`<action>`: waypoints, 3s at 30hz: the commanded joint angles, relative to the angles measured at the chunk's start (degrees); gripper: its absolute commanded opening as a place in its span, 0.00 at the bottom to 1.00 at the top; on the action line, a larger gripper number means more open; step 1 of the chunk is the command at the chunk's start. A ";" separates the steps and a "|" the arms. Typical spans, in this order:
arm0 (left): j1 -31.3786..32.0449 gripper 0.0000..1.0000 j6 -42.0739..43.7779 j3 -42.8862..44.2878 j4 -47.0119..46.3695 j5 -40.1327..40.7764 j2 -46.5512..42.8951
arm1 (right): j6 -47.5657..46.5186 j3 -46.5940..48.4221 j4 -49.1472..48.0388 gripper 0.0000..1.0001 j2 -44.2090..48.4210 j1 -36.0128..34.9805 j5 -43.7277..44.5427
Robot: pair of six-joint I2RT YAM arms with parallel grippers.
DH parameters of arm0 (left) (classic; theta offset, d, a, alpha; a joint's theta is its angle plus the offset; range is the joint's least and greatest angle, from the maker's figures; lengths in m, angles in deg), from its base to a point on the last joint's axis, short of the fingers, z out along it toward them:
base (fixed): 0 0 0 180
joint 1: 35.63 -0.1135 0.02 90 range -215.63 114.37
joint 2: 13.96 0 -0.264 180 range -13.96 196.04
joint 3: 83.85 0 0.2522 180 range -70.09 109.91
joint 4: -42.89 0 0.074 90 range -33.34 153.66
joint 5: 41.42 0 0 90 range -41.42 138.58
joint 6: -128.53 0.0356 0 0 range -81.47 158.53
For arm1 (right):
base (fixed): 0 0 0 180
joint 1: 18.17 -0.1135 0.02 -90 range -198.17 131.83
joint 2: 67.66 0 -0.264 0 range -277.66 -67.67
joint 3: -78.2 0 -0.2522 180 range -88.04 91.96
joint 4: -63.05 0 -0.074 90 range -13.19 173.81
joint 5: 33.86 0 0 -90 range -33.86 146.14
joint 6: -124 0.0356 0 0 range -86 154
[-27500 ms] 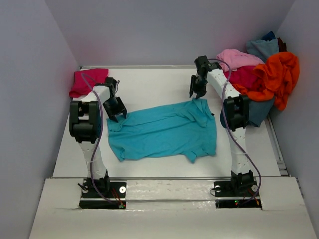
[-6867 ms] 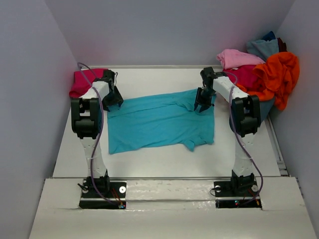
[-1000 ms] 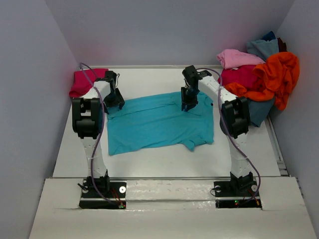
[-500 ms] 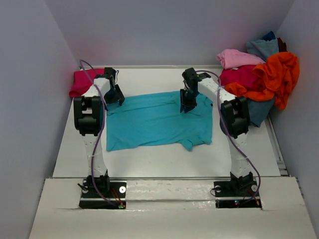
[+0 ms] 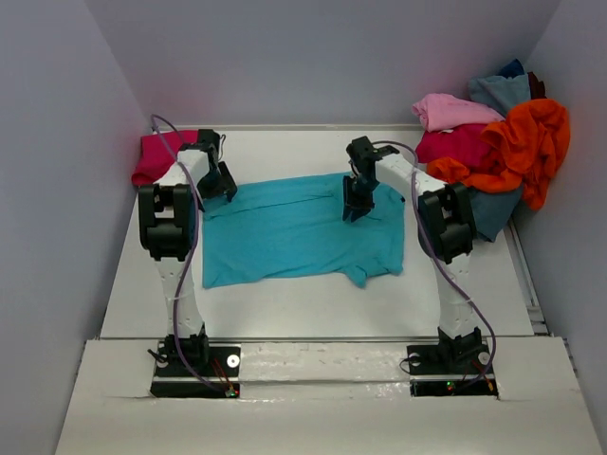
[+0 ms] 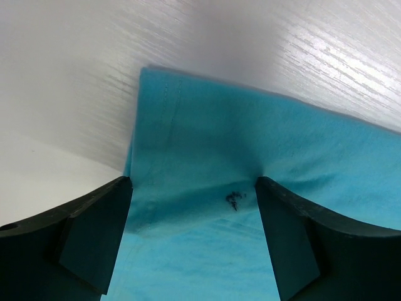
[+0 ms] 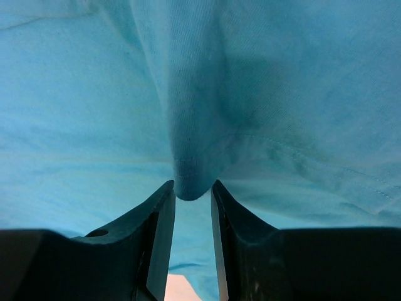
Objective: Fold and stack the t-shirts
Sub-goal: Fold the tshirt
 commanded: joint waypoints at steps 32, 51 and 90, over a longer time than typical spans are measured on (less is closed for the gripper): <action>-0.37 0.93 1.58 -3.53 0.31 -0.76 -11.85 | -1.80 8.88 -4.45 0.35 -2.16 -0.44 9.12; -0.37 0.93 1.66 -2.91 0.22 -1.11 -10.97 | -0.83 7.03 -6.56 0.07 -2.87 -0.97 6.57; 0.68 0.93 2.10 -3.80 0.05 -1.46 -11.41 | -1.71 10.82 6.55 0.67 2.31 -0.97 2.62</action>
